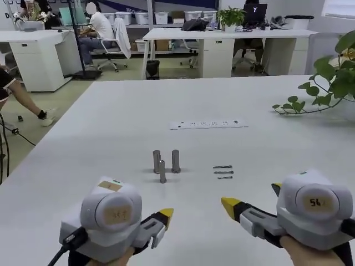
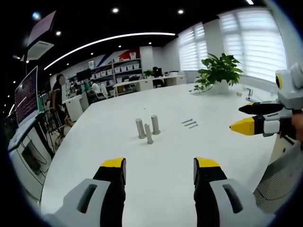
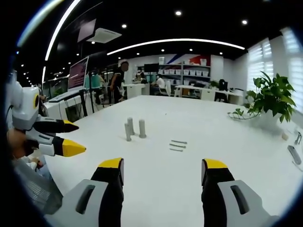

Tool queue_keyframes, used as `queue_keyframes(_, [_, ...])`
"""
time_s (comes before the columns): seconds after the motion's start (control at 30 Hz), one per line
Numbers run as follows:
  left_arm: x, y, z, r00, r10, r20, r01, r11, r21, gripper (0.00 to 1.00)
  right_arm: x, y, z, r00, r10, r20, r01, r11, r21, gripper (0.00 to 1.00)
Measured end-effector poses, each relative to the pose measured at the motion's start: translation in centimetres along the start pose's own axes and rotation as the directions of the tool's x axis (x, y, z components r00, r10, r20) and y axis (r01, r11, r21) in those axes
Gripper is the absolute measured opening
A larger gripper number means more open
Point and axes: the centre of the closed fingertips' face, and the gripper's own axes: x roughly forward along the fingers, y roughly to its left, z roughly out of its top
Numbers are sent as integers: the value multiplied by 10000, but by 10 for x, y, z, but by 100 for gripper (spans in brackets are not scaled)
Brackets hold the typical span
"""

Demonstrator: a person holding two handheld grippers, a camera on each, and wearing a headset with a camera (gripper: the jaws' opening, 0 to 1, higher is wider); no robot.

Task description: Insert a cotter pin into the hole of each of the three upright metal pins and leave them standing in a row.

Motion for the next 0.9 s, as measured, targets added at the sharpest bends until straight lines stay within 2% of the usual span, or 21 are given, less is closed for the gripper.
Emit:
queue_keyframes(0.2, [4,6,4,9999,-158,8,158,9999,-46,52,0,2,-2,9993,154,-331,-155,9999,-36,61])
queue_keyframes(0.4, [15,12,10,9994,-348,-32,348,9994,-7,48,2,5,4,9987,432,-268,-432,9991,9,61])
queue_keyframes(0.47, [21,15,13,9992,-387,35,387,9992,55,47,3,6,5,9981,531,-307,-533,9986,-45,60])
queue_keyframes(0.6, [35,21,17,9983,-580,74,581,9982,-169,45,5,7,5,9971,652,-388,-658,9978,-125,59])
queue_keyframes(0.7, [44,23,20,9976,-698,35,698,9976,-12,42,7,7,7,9968,709,-357,-715,9973,-159,59])
queue_keyframes(0.73, [49,21,19,9957,-925,-92,922,9953,-305,42,8,7,8,9968,726,-329,-732,9972,-156,59])
queue_keyframes(0.77, [52,22,21,9947,-1022,-90,1019,9944,-283,42,9,7,10,9968,753,-261,-757,9970,-161,59])
queue_keyframes(0.83, [60,24,24,9945,-1043,-104,1045,9943,199,41,12,7,10,9964,803,-275,-806,9967,-115,59])
queue_keyframes(0.9, [69,26,24,9935,-1112,-257,1118,9934,257,40,15,7,8,9957,845,-368,-848,9964,-64,58])
